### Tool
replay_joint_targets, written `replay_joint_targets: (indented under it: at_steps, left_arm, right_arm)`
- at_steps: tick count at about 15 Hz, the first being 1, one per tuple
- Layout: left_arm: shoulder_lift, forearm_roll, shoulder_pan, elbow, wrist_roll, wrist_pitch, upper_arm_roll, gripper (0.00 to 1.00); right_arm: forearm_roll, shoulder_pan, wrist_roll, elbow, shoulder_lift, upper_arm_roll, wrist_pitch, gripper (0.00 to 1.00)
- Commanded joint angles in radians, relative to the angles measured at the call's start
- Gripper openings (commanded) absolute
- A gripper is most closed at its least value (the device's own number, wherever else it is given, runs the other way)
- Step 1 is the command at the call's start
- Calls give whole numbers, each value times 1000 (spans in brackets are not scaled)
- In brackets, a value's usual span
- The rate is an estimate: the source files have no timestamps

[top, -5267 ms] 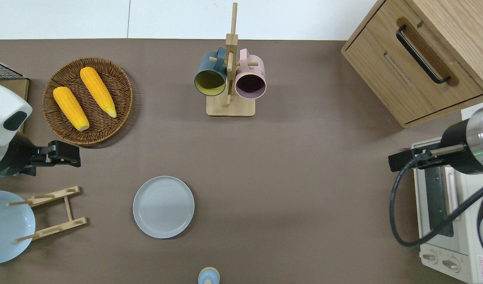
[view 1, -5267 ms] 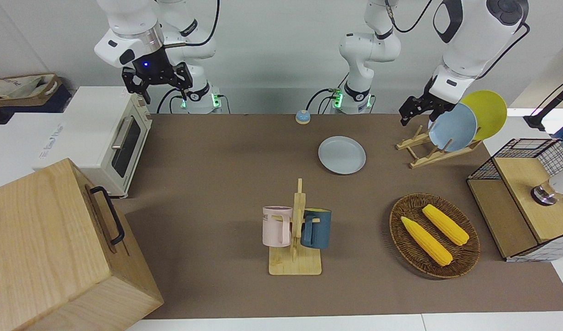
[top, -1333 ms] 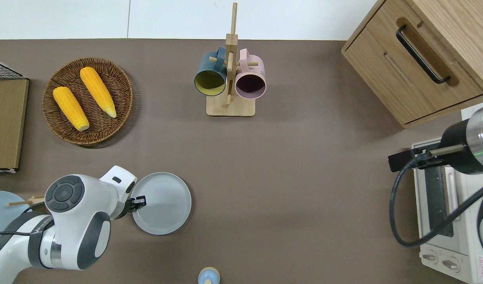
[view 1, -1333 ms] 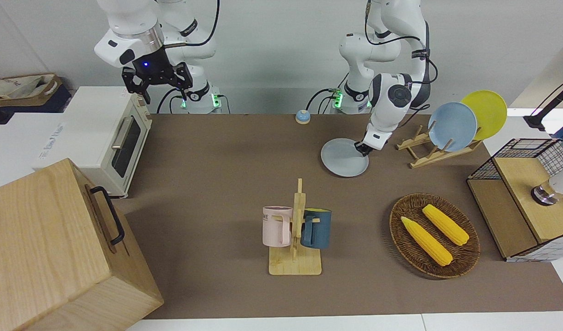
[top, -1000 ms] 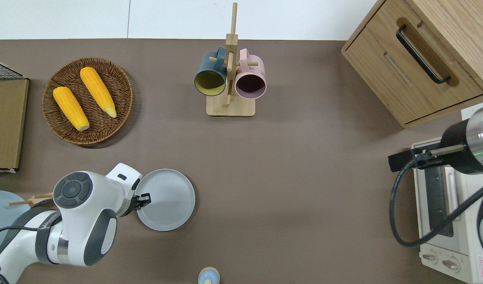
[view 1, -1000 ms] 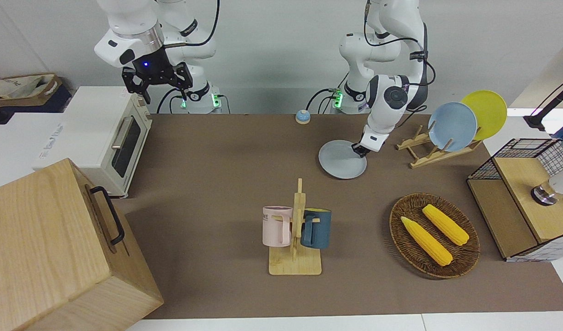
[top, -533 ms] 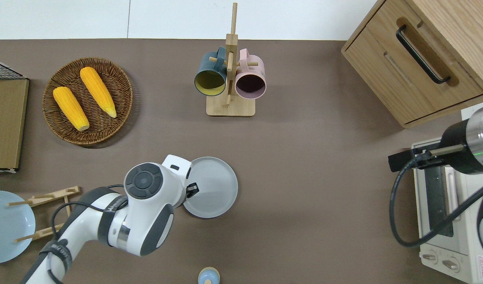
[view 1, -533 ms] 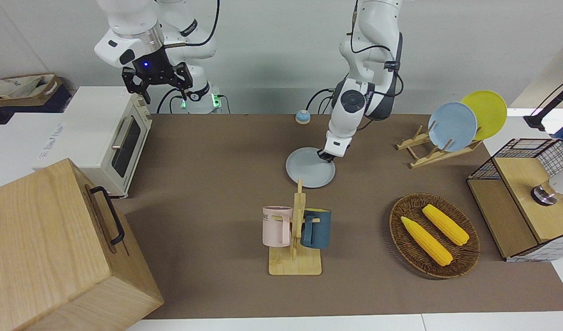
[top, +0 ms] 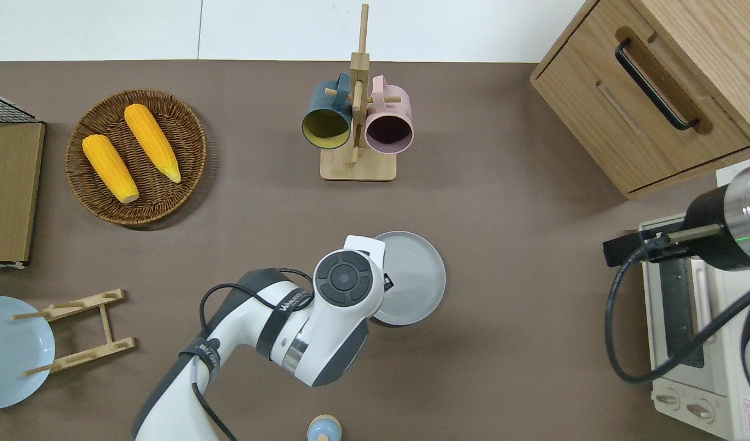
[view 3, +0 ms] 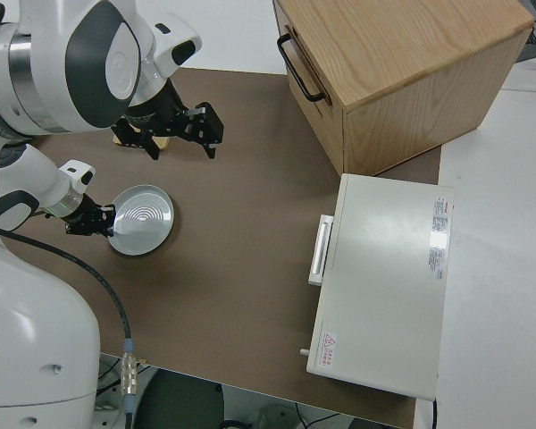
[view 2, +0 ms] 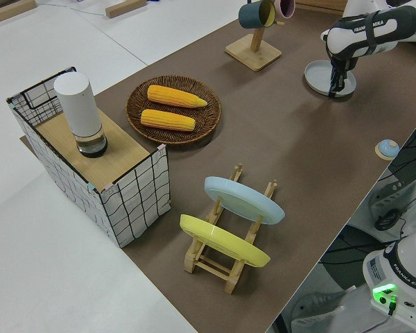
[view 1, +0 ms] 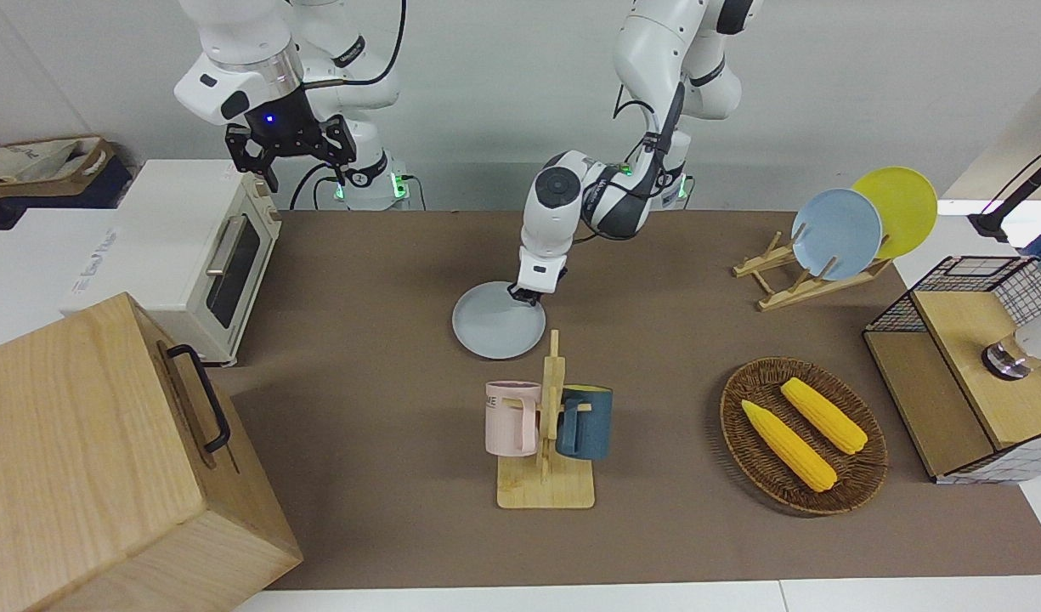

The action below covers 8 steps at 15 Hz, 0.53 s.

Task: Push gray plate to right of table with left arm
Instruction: 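Push the gray plate with the left gripper away from the dish rack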

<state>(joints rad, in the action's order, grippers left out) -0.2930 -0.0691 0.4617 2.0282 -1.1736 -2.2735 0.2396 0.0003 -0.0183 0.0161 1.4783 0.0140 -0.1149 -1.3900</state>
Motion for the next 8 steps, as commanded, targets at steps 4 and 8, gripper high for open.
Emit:
replay_joint_targets:
  at_steps: [4, 8]
  left_arm:
    - [-94, -8, 54, -100, -64, -8, -3, 199]
    - [-92, -24, 31, -129, -66, 5, -10, 1000]
  right_arm:
    - [6, 20, 13, -9, 3, -16, 16, 983]
    - [6, 20, 13, -9, 3, -16, 16, 983]
